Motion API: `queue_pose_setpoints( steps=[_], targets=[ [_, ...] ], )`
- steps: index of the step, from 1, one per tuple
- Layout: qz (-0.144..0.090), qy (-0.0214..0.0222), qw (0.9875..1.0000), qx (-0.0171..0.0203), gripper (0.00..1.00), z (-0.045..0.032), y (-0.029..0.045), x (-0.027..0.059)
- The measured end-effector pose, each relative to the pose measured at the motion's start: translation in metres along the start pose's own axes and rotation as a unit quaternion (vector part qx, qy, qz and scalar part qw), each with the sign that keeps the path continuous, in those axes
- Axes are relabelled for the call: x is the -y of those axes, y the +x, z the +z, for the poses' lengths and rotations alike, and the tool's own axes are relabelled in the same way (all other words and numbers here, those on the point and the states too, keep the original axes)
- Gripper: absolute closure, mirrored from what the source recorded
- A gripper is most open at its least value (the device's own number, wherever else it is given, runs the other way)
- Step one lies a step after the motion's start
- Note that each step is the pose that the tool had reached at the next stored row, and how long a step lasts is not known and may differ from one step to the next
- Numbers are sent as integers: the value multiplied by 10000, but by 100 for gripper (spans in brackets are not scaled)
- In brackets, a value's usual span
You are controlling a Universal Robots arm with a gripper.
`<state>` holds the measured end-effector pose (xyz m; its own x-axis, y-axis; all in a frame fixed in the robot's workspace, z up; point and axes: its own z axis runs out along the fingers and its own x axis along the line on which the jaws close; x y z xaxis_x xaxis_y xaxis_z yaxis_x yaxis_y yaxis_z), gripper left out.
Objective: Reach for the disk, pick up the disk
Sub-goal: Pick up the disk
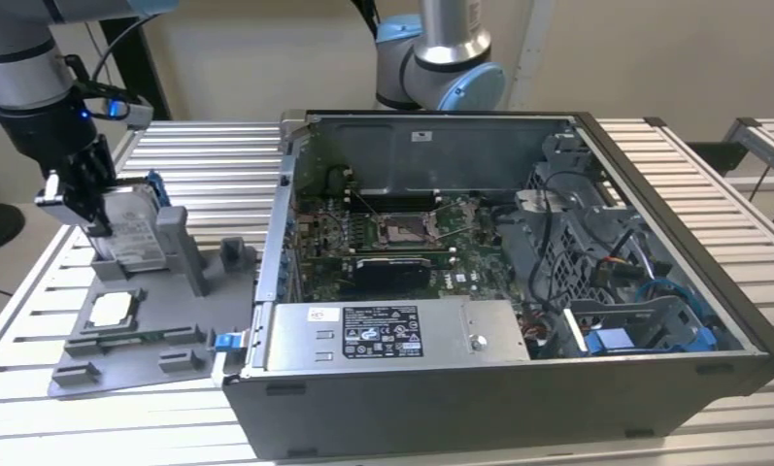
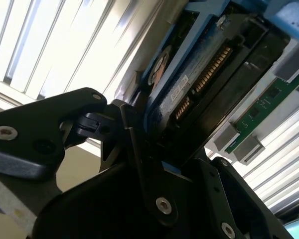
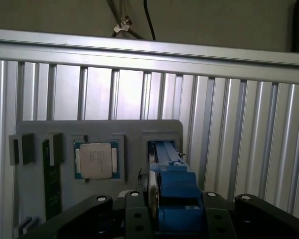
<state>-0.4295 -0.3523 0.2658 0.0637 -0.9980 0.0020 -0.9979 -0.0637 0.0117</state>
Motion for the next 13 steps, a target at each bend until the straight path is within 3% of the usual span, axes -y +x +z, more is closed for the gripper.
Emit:
queue_pose_setpoints(
  steps=[13],
  targets=[
    [0,1,10000,0,100,-297,1,-3]
  ],
)
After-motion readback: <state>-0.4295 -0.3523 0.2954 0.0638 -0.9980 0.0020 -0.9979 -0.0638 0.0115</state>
